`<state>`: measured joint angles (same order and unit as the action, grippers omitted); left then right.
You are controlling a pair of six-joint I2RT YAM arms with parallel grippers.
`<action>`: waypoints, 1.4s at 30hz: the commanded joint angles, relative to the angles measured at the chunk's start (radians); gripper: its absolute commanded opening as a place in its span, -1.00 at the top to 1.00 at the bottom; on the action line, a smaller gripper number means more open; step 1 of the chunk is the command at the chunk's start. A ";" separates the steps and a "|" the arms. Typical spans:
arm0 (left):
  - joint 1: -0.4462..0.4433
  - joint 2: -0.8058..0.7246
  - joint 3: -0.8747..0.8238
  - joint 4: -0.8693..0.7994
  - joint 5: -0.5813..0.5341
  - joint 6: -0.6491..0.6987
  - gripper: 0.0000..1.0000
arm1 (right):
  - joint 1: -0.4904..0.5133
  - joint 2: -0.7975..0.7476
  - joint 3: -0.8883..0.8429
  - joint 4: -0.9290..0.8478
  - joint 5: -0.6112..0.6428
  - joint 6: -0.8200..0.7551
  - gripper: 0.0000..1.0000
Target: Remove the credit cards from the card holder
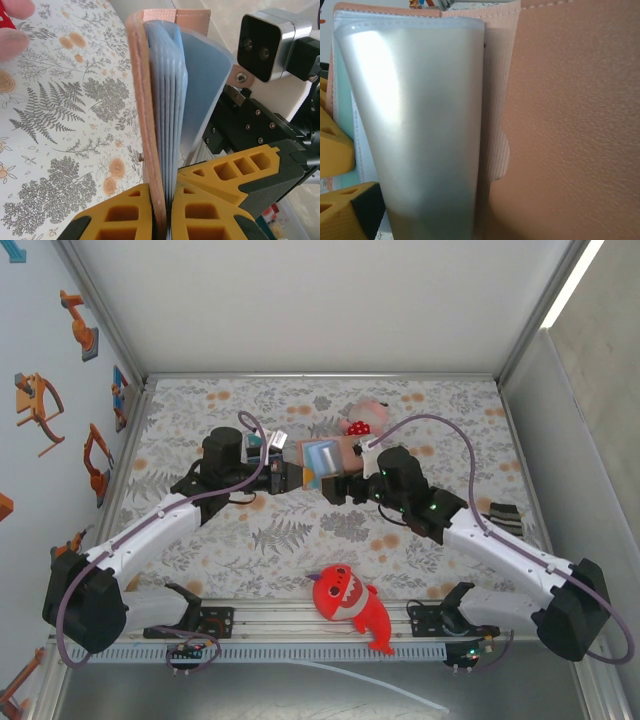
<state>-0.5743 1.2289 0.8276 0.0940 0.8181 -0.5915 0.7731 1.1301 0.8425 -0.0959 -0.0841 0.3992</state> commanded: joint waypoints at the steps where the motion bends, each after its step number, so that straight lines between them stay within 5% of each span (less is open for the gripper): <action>1: -0.006 -0.013 0.021 0.050 0.036 0.007 0.97 | 0.006 0.007 0.038 -0.019 0.057 -0.011 -0.92; 13: -0.006 -0.027 0.017 0.027 0.036 0.024 0.98 | -0.029 -0.089 -0.010 -0.061 0.241 0.076 -0.76; 18: -0.004 -0.019 0.020 0.026 0.034 0.022 0.98 | -0.038 -0.164 -0.046 -0.023 0.170 0.068 -0.98; 26: -0.003 0.005 0.043 0.009 0.022 0.022 0.98 | -0.036 -0.133 -0.024 -0.012 -0.009 0.002 -0.99; 42: -0.005 0.039 0.062 0.011 0.007 0.004 0.98 | 0.007 0.020 0.041 -0.011 -0.006 -0.057 -0.99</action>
<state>-0.5755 1.2640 0.8497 0.0879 0.8043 -0.5915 0.7738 1.1412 0.8558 -0.1333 -0.0677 0.3614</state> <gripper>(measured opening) 0.104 0.991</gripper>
